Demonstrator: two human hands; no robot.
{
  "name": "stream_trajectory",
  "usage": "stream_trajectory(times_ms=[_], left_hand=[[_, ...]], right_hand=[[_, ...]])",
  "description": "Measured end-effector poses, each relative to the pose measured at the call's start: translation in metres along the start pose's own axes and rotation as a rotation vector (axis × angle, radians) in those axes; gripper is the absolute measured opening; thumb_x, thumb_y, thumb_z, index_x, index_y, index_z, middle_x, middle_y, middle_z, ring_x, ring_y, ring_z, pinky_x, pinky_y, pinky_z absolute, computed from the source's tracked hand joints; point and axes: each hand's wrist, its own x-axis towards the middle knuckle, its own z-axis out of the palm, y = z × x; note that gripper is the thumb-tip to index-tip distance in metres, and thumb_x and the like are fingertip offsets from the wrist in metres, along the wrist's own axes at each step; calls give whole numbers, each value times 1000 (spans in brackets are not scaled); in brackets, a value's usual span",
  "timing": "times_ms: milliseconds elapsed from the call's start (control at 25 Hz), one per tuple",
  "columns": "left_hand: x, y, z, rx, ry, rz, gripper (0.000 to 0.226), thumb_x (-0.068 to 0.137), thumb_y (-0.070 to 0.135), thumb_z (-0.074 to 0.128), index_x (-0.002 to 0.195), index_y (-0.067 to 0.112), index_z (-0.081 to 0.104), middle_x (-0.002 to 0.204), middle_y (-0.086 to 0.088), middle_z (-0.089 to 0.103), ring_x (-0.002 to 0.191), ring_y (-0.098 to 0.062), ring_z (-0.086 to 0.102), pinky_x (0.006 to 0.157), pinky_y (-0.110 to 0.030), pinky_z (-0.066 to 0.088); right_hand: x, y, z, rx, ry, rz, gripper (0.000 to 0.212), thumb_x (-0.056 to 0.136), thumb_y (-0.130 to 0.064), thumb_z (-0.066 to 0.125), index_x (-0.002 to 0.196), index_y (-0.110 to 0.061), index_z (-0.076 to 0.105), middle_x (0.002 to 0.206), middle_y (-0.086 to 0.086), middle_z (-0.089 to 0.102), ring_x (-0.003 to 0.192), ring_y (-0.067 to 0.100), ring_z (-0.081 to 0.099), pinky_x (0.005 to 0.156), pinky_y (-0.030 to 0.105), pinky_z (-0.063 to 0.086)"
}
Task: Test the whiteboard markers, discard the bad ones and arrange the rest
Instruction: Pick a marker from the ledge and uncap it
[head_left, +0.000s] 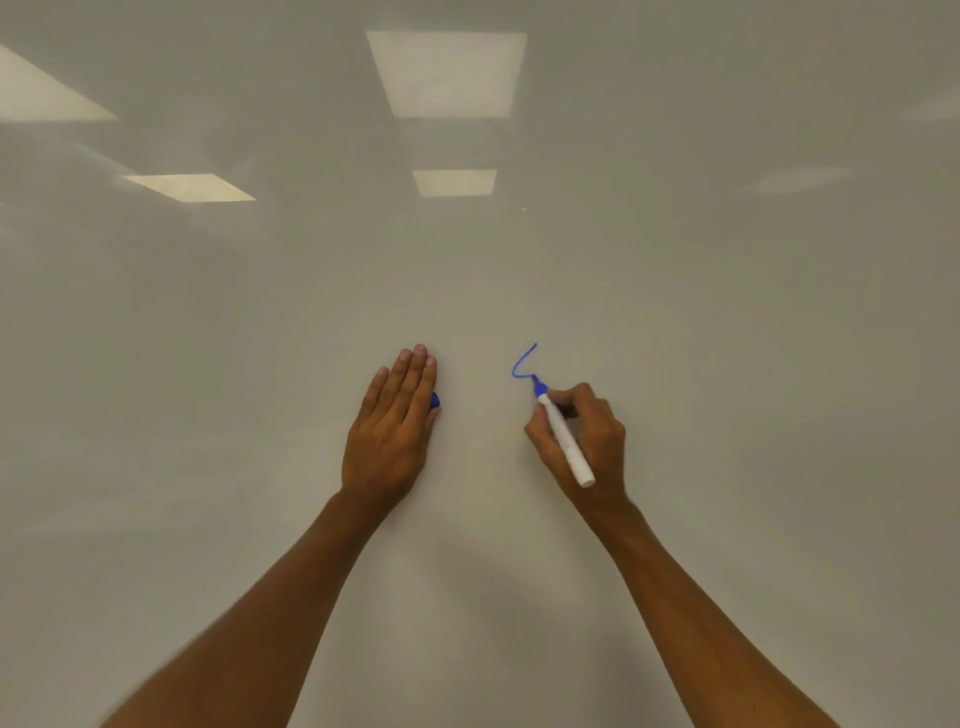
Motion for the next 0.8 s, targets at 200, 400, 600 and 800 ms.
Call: stream_trajectory(times_ms=[200, 400, 600, 800], left_hand=[[1, 0, 1, -14, 57, 27, 43, 102, 19, 39, 141, 1, 37, 148, -14, 35, 139, -24, 31, 114, -41, 29], [-2, 1, 0, -100, 64, 11, 41, 100, 19, 44, 137, 2, 43, 145, -13, 40, 137, -26, 35, 111, -45, 33], [-9, 10, -19, -141, 26, -37, 39, 101, 19, 41, 134, 0, 47, 143, -14, 43, 136, -28, 36, 113, -48, 28], [-109, 58, -42, -202, -86, -85, 32, 92, 17, 52, 123, 9, 55, 121, -8, 54, 102, -28, 50, 88, -38, 39]], right_hand=[[-35, 12, -11, -96, -84, -172, 9, 72, -11, 68, 73, -5, 61, 60, 2, 55, 57, 19, 50, 54, 28, 44], [-62, 15, -29, -179, -136, -206, 15, 68, -5, 70, 68, -8, 55, 57, 1, 48, 55, 15, 43, 55, 25, 40], [-70, -2, -38, -129, -136, -108, 16, 81, -22, 66, 90, -14, 55, 64, 1, 58, 55, 16, 48, 54, 26, 44], [-128, 1, -67, -211, -477, -110, 50, 76, 0, 67, 115, -27, 51, 96, -3, 67, 69, 16, 58, 62, 28, 52]])
